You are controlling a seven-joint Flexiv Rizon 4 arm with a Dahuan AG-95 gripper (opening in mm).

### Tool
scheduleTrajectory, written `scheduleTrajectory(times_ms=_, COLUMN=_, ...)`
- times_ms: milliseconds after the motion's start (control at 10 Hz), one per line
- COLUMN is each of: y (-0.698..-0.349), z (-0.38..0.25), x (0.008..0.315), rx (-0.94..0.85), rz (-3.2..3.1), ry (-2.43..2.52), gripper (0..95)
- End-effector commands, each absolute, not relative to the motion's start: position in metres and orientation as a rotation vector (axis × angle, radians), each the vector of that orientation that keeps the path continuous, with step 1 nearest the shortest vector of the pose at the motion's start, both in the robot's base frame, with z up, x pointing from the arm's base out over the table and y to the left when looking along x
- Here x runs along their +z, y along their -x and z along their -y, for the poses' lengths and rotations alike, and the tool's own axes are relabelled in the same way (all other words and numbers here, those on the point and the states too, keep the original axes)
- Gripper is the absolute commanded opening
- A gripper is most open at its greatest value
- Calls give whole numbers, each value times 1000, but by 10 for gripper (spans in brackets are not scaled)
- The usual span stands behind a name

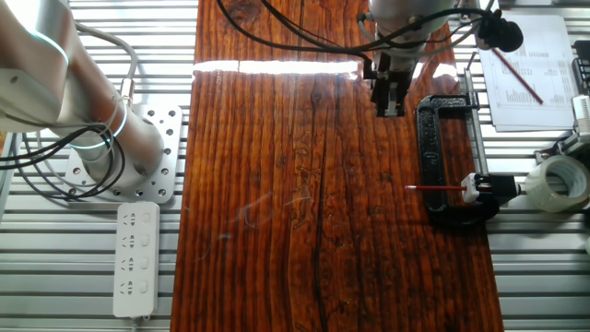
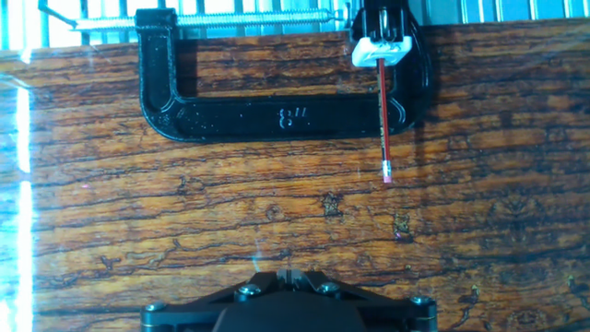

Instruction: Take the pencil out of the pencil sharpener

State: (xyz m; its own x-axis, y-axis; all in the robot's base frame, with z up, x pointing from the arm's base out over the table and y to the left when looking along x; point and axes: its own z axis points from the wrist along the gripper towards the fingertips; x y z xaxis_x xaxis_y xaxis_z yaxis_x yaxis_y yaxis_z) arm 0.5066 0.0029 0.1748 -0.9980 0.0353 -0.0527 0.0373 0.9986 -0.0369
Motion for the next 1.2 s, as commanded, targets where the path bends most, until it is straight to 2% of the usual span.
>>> scheduleTrajectory(times_ms=100, y=-507, z=-3, x=175, rx=-60, rz=-3090, ry=-65, gripper=0)
scheduleTrajectory(times_ms=1200, y=-508, z=2, x=178, rx=-62, rz=-3111, ry=-27, gripper=0)
